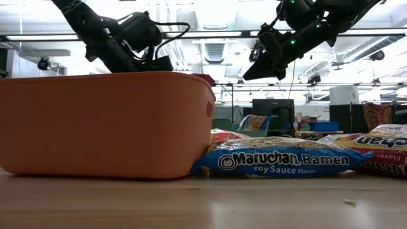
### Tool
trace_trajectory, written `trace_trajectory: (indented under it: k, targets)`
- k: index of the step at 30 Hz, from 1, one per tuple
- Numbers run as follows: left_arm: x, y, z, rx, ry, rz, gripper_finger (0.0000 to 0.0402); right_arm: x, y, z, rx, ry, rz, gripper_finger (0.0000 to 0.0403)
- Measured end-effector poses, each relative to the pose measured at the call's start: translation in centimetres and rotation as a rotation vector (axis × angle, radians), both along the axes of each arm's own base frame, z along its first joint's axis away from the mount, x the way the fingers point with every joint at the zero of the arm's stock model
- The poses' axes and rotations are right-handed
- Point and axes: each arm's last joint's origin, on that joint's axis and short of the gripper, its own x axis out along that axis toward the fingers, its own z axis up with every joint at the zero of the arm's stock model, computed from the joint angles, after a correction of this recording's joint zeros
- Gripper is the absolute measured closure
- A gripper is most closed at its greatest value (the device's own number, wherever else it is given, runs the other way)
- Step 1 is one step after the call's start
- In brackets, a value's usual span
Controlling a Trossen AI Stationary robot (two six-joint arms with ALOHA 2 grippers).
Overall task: Sort Maruchan noodles
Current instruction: Put the orange noodle pack into the transparent bin
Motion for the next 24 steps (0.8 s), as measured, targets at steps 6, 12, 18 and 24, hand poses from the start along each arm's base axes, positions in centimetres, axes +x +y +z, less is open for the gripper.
trace_trajectory:
  k: [6, 12, 18, 24]
  targets:
    - [-0.1, -0.02, -0.14, -0.003, 0.004, 0.002, 0.0201, 0.0, 0.0, -0.01, 0.0, 0.001, 0.0, 0.037]
    - [-0.12, -0.02, -0.16, -0.005, 0.004, 0.005, 0.0201, 0.0, 0.0, -0.01, 0.0, 0.001, 0.0, 0.037]
    - [-0.19, -0.04, -0.29, -0.005, 0.004, 0.005, 0.0201, 0.0, 0.0, -0.02, 0.0, 0.001, -0.001, 0.037]
    - [-0.21, 0.01, -0.37, 0.01, -0.015, 0.017, 0.0202, 0.0, 0.0, -0.02, 0.0, 0.001, -0.001, 0.037]
